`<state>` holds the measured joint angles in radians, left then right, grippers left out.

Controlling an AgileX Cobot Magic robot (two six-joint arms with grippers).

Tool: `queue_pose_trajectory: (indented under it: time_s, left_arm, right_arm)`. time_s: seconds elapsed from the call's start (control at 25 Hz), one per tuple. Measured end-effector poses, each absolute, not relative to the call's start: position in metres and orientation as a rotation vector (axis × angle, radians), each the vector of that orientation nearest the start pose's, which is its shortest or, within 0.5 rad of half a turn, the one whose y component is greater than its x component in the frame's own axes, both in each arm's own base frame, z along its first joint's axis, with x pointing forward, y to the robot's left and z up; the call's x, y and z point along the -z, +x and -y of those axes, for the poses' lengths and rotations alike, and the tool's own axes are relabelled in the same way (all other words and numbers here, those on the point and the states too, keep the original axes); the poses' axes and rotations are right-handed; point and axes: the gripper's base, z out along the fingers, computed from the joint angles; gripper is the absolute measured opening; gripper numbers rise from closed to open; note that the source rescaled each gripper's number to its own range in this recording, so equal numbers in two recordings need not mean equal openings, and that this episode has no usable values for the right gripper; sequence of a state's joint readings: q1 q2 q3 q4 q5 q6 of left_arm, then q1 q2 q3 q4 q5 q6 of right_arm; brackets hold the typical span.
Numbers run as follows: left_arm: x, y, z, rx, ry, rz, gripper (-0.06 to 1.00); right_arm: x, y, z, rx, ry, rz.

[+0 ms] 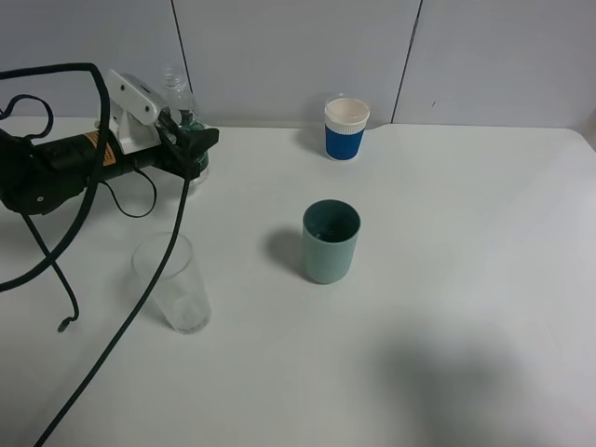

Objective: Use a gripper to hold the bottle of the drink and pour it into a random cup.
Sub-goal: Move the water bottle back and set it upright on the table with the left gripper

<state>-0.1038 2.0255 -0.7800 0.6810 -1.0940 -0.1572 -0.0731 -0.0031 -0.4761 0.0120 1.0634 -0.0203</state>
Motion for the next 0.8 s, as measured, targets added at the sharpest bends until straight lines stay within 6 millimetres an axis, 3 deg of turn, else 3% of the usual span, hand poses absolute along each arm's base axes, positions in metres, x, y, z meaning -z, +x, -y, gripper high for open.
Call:
queue_pose_trajectory:
  time_s: [0.32, 0.8]
  left_arm:
    - [-0.103, 0.346, 0.088, 0.438, 0.719, -1.613, 0.06]
    - [-0.096, 0.345, 0.090, 0.502, 0.683, -1.584, 0.06]
  right_arm:
    - [-0.270, -0.003, -0.001, 0.043, 0.054, -2.067]
    - [-0.270, -0.003, -0.001, 0.043, 0.054, -2.067]
